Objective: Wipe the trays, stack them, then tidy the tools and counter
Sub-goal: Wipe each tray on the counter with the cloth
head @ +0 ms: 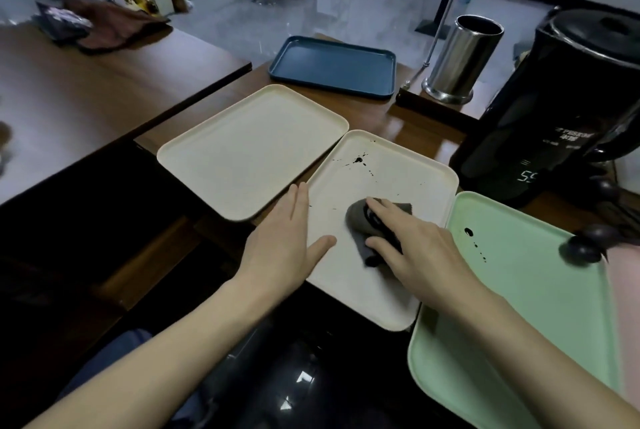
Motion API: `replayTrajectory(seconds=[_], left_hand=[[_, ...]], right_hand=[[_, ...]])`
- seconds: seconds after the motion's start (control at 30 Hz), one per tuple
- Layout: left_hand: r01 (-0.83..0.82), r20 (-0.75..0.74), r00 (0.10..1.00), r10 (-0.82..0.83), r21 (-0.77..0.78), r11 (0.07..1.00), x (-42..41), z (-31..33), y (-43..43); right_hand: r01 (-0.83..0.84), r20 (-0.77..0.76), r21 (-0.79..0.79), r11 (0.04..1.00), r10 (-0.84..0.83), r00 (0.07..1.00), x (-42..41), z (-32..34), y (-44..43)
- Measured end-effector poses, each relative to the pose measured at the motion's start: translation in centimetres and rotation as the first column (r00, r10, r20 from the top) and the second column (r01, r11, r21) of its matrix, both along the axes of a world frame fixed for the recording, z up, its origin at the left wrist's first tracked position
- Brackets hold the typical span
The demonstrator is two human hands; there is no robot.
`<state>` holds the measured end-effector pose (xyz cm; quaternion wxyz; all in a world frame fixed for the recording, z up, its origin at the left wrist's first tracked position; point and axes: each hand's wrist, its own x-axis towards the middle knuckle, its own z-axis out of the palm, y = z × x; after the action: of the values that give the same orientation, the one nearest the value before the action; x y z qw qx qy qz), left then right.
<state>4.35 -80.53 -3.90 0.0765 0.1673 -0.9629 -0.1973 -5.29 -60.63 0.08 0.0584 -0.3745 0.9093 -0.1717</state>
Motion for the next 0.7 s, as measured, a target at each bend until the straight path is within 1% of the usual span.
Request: replayTrajectory(seconds=[0.1,0.2,0.37,0.43,0.5,0.63,0.7], left_hand=[[-0.016,-0.025,1.0,0.017,0.056,0.998,0.2,0.0,0.0],[-0.077,-0.043,0.996,0.079,0.047,0.996,0.1,-0.1,-0.1],[-0.08,-0.036,0.996,0.083,0.1,0.992,-0.1,-0.9,-0.3],[-0.077,-0.041,0.996,0.082,0.1,0.992,-0.1,-1.1,-0.3],[-0.073,-0.04,0.996,0.077,0.102,0.992,-0.2,-1.2,-0.3],[-0.058,-0.033,0.998,0.062,0.103,0.993,-0.3,-1.4,-0.4],[-0.047,-0.04,0.998,0.051,0.105,0.993,-0.3,-1.4,-0.4]], right_hand=[[0.022,-0.044,0.133,0.991,-0.016,0.999,0.9,-0.4,-0.7],[0.04,-0.091,0.194,0.98,-0.023,0.996,0.0,-0.2,-1.8],[0.195,-0.026,0.157,0.968,-0.194,0.981,-7.4,-0.5,-5.2],[0.212,-0.033,0.144,0.967,-0.209,0.977,-8.6,-0.6,-6.3],[0.176,-0.036,0.127,0.976,-0.173,0.984,-7.3,-0.7,-6.2],[0.042,0.071,0.042,0.998,-0.045,0.996,-1.0,-1.1,-4.8],[0.002,0.07,0.058,0.998,-0.006,0.998,0.2,-1.4,-4.5]])
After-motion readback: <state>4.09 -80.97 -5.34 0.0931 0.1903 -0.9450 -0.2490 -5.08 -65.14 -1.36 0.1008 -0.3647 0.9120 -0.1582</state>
